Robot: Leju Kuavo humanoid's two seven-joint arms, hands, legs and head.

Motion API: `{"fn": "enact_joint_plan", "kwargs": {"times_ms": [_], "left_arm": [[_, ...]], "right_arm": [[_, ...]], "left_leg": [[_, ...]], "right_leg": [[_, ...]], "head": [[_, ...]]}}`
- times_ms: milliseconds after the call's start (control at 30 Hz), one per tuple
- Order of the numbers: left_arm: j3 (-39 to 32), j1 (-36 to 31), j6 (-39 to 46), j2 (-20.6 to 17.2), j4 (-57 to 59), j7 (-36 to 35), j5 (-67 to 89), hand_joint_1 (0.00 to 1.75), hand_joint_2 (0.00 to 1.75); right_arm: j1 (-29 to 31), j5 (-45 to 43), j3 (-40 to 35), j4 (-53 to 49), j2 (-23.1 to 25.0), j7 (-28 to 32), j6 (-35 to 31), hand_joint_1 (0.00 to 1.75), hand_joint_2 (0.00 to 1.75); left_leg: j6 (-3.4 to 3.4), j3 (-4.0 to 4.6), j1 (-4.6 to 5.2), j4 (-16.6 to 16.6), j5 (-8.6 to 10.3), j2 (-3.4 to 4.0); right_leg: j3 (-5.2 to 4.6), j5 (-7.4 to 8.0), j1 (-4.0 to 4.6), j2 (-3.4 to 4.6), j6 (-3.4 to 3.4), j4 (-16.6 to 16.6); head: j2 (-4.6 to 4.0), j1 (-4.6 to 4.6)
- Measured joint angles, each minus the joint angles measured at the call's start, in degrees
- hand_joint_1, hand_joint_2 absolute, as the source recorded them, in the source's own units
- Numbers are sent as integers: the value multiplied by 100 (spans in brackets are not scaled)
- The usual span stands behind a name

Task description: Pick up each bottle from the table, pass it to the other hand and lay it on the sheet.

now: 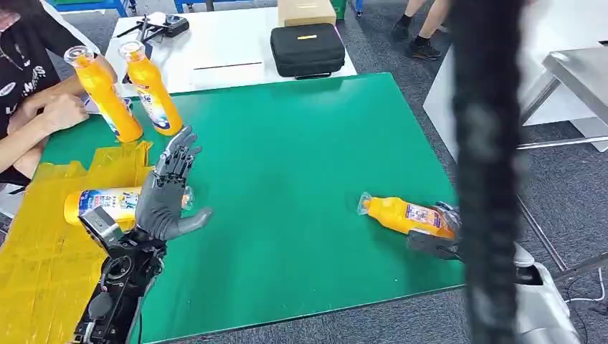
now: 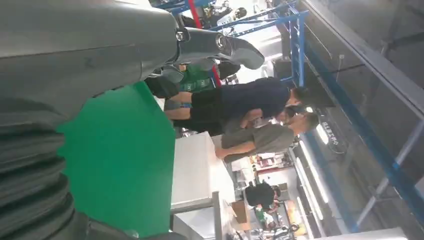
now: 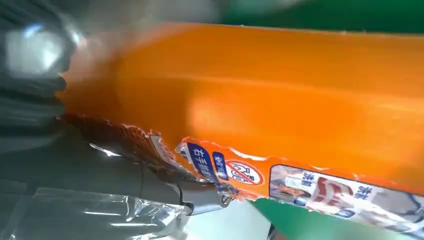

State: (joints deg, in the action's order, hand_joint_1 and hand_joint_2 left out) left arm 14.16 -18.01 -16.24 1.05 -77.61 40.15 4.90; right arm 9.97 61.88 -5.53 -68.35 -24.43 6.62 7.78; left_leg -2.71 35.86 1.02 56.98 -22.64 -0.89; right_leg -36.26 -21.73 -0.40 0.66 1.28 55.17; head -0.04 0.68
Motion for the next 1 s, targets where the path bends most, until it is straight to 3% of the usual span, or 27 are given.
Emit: {"fn": "enact_joint_plan", "kwargs": {"times_ms": [500, 833, 1000], "left_arm": [[-20, 312, 133, 44, -262, 0, 249, 0, 175], [389, 299, 322, 68, -258, -744, 622, 0, 175], [737, 174, -140, 74, -190, -1314, 137, 0, 175]], "right_arm": [[-108, -670, 299, -406, 1265, 323, -1044, 175, 175], [-132, -3450, 494, -750, 2281, 1753, -1606, 175, 175], [59, -4580, 352, -612, 2645, 2250, -1286, 175, 175]], "left_leg": [[2, 6, -4, -1, 0, -4], [3, 7, -3, -1, 1, -3], [4, 7, -4, -2, 2, 1]], "right_leg": [[-7, -5, 3, -1, -4, 3], [-7, -4, 3, -1, -4, 3], [-11, -4, 3, 1, -4, 3]], "head": [[0, -2], [0, 0], [0, -2]]}}
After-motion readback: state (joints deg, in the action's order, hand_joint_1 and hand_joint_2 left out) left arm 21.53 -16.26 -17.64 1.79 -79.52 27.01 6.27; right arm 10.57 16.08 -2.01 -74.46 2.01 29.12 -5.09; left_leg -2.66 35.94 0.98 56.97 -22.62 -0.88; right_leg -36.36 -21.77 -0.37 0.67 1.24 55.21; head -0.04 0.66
